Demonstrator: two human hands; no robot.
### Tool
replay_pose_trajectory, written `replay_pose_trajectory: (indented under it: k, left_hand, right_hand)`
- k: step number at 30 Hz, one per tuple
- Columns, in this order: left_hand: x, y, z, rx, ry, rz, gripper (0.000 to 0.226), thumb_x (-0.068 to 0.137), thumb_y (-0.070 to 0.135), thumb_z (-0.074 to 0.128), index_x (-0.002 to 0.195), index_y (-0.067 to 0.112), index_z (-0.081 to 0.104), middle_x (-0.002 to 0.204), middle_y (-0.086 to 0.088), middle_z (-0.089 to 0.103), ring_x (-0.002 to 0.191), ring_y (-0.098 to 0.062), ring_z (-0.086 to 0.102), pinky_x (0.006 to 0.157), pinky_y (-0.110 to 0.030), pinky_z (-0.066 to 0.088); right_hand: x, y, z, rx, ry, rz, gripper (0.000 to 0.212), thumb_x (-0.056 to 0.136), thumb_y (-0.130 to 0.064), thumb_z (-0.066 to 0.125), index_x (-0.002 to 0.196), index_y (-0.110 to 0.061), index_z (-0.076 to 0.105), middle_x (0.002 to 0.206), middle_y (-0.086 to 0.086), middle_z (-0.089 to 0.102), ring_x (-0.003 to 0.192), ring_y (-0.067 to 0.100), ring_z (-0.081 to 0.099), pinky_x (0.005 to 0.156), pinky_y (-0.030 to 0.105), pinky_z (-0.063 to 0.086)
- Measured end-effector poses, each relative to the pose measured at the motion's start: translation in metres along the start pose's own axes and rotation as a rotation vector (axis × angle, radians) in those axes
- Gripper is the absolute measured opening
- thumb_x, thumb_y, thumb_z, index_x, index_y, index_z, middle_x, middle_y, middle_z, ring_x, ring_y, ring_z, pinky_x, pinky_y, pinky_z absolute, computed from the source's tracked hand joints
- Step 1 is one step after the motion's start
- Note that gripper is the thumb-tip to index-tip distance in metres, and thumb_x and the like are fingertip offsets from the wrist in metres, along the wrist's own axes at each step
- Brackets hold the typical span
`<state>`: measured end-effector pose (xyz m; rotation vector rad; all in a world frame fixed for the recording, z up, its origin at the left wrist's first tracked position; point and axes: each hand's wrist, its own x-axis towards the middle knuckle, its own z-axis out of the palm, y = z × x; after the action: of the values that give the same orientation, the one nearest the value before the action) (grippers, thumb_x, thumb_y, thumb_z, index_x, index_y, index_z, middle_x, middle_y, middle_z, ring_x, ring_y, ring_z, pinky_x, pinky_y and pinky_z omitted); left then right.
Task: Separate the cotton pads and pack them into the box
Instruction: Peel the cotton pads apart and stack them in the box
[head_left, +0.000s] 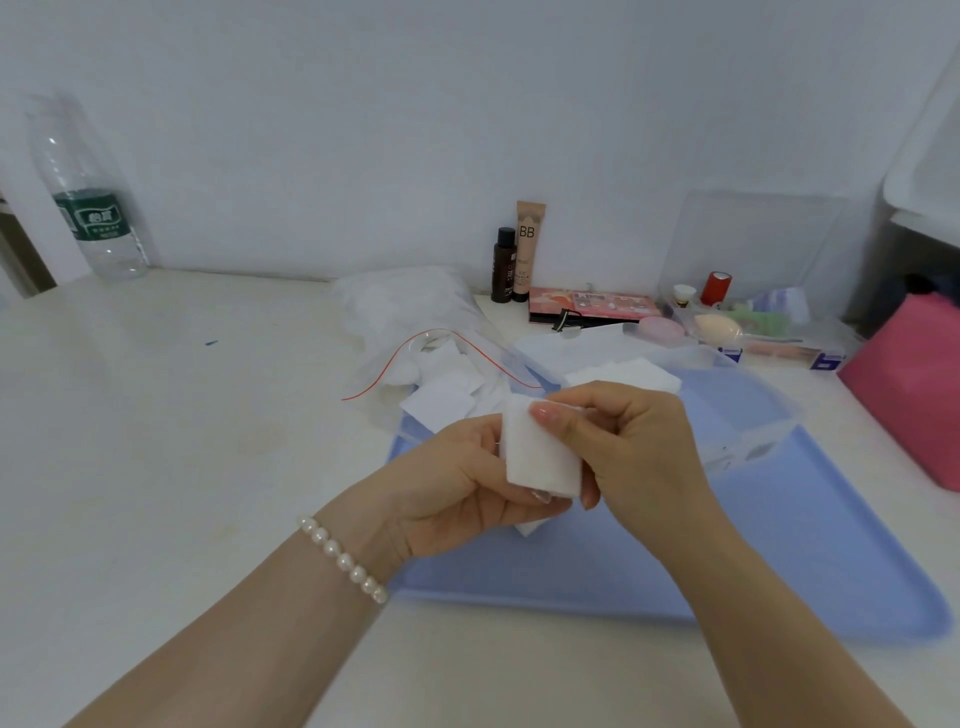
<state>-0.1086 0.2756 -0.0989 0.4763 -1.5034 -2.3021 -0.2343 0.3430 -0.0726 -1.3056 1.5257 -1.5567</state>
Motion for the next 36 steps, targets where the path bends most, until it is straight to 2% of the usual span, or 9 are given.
replay_pose_trajectory:
  k: [7, 12, 14, 20, 23, 26, 29, 32, 36]
  left_hand:
    - [-0.002, 0.002, -0.003, 0.003, -0.088, 0.023, 0.058, 0.063, -0.019, 0.053, 0.114, 0.007, 0.062, 0.104, -0.02, 0.062, 0.101, -0.027, 0.059, 0.097, -0.037, 0.046]
    - [-0.003, 0.002, -0.01, -0.102, -0.187, 0.033, 0.06, 0.064, 0.018, 0.079, 0.121, 0.009, 0.06, 0.118, -0.016, 0.058, 0.111, -0.029, 0.055, 0.108, -0.048, 0.03]
    - [-0.002, 0.001, -0.007, -0.084, -0.116, 0.031, 0.051, 0.069, 0.033, 0.078, 0.115, 0.013, 0.066, 0.113, -0.011, 0.064, 0.107, -0.025, 0.061, 0.104, -0.044, 0.037]
    - [-0.003, 0.009, -0.009, -0.086, 0.142, 0.065, 0.036, 0.086, 0.018, 0.058, 0.119, 0.003, 0.058, 0.113, -0.016, 0.067, 0.101, -0.026, 0.066, 0.087, -0.037, 0.053]
    - [-0.008, 0.023, -0.018, -0.168, 0.303, 0.163, 0.046, 0.079, 0.017, 0.054, 0.121, 0.0, 0.054, 0.113, -0.019, 0.067, 0.099, -0.03, 0.067, 0.08, -0.041, 0.055]
    - [-0.01, 0.028, -0.022, -0.178, 0.386, 0.216, 0.041, 0.076, 0.018, 0.057, 0.115, 0.006, 0.056, 0.111, -0.017, 0.068, 0.103, -0.033, 0.066, 0.083, -0.043, 0.054]
    - [-0.01, 0.026, -0.019, -0.15, 0.437, 0.199, 0.033, 0.075, 0.024, 0.059, 0.105, 0.01, 0.06, 0.106, -0.015, 0.07, 0.098, -0.032, 0.068, 0.081, -0.04, 0.054]
    - [-0.008, 0.025, -0.018, -0.121, 0.483, 0.208, 0.027, 0.085, 0.028, 0.057, 0.105, 0.011, 0.06, 0.102, -0.014, 0.072, 0.092, -0.03, 0.07, 0.076, -0.038, 0.055]
    - [-0.007, 0.025, -0.018, -0.135, 0.514, 0.215, 0.026, 0.091, 0.028, 0.052, 0.108, 0.009, 0.059, 0.099, -0.013, 0.073, 0.085, -0.028, 0.071, 0.069, -0.034, 0.058]
  right_hand:
    - [-0.001, -0.001, -0.001, 0.016, 0.001, -0.024, 0.015, 0.08, -0.004, 0.067, 0.069, -0.014, 0.068, 0.043, -0.011, 0.058, 0.031, 0.001, 0.048, 0.031, 0.012, 0.032]
    - [-0.001, -0.001, 0.0, -0.008, -0.014, -0.099, 0.013, 0.08, -0.003, 0.067, 0.073, -0.014, 0.069, 0.04, -0.015, 0.056, 0.035, -0.001, 0.051, 0.037, 0.006, 0.033]
    - [-0.001, 0.002, 0.001, -0.031, -0.022, -0.102, 0.014, 0.081, -0.003, 0.066, 0.074, -0.015, 0.069, 0.039, -0.017, 0.054, 0.036, -0.001, 0.051, 0.039, 0.006, 0.033]
    - [0.002, 0.009, -0.001, -0.037, 0.145, -0.122, 0.014, 0.092, -0.019, 0.054, 0.101, -0.022, 0.064, 0.044, -0.002, 0.05, 0.035, 0.005, 0.042, 0.043, 0.013, 0.036]
    - [0.0, 0.014, -0.003, -0.264, 0.184, -0.194, 0.015, 0.093, -0.014, 0.052, 0.095, -0.024, 0.063, 0.051, 0.0, 0.058, 0.039, 0.009, 0.049, 0.043, 0.021, 0.042]
    - [-0.004, 0.024, 0.007, -0.628, 0.073, -0.233, 0.015, 0.087, -0.009, 0.059, 0.095, -0.017, 0.068, 0.073, 0.001, 0.064, 0.063, 0.015, 0.059, 0.065, 0.03, 0.049]
    - [-0.004, 0.032, 0.014, -0.832, -0.04, -0.134, 0.018, 0.09, -0.021, 0.058, 0.106, -0.012, 0.061, 0.104, 0.002, 0.058, 0.093, 0.02, 0.056, 0.082, 0.031, 0.045]
    - [0.001, 0.037, 0.02, -0.893, -0.089, -0.075, 0.023, 0.093, -0.026, 0.052, 0.112, -0.013, 0.051, 0.112, 0.003, 0.053, 0.105, 0.021, 0.048, 0.085, 0.03, 0.039]
    - [0.006, 0.042, 0.029, -0.869, -0.186, -0.077, 0.026, 0.089, -0.015, 0.054, 0.115, -0.015, 0.052, 0.111, 0.005, 0.058, 0.105, 0.025, 0.051, 0.086, 0.035, 0.041]
